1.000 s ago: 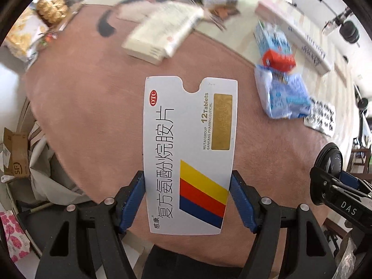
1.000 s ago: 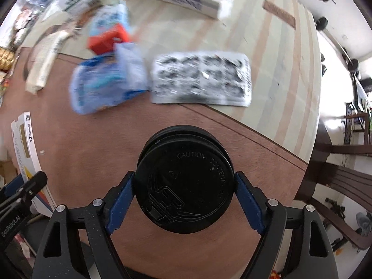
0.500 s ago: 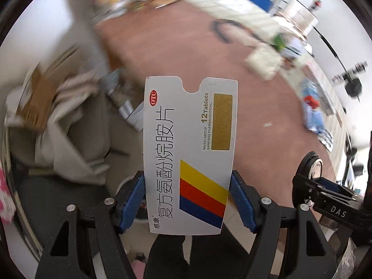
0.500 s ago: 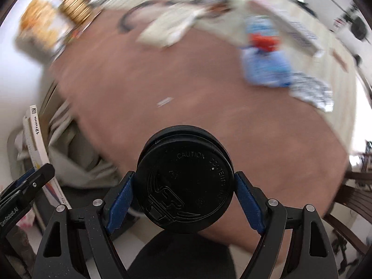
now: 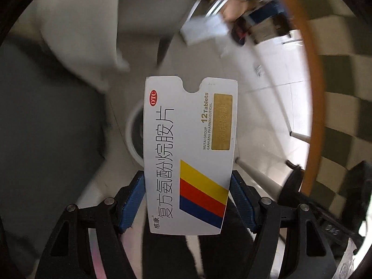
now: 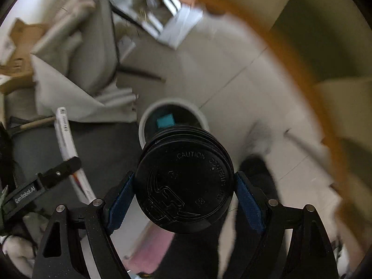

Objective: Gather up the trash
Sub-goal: 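Carry box and lid to the white bin and release them inside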

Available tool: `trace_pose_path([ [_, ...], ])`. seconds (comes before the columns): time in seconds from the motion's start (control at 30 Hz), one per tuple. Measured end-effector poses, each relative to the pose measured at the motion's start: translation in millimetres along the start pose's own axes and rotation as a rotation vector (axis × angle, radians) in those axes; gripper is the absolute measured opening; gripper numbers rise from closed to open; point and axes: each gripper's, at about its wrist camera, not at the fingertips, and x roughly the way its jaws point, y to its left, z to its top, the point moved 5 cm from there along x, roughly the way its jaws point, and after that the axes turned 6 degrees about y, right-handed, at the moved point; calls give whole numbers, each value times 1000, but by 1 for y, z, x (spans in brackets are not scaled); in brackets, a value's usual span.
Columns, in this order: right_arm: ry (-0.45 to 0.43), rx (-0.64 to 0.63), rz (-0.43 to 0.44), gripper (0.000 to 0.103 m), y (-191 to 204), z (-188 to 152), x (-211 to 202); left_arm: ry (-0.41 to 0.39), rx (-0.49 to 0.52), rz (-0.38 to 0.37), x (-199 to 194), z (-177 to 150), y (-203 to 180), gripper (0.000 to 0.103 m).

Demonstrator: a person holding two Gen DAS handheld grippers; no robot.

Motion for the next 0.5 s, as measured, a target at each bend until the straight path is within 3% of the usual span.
trace_pose_path([
  [0.1,74,49,47,85,-8,12,74,94,-73,-101,66,13,31,70],
  [0.27,160,94,95,87,-20,27,173,163,-92,-93,143,30,63,70],
  [0.33,163,95,111,89,-23,30,199,160,-96,-75,162,35,73,83],
  [0.37,168,94,124,90,-25,33,211,157,-98,-71,169,37,77,96],
  [0.5,167,79,119,100,-24,43,239,146,-89,-29,182,43,84,98],
])
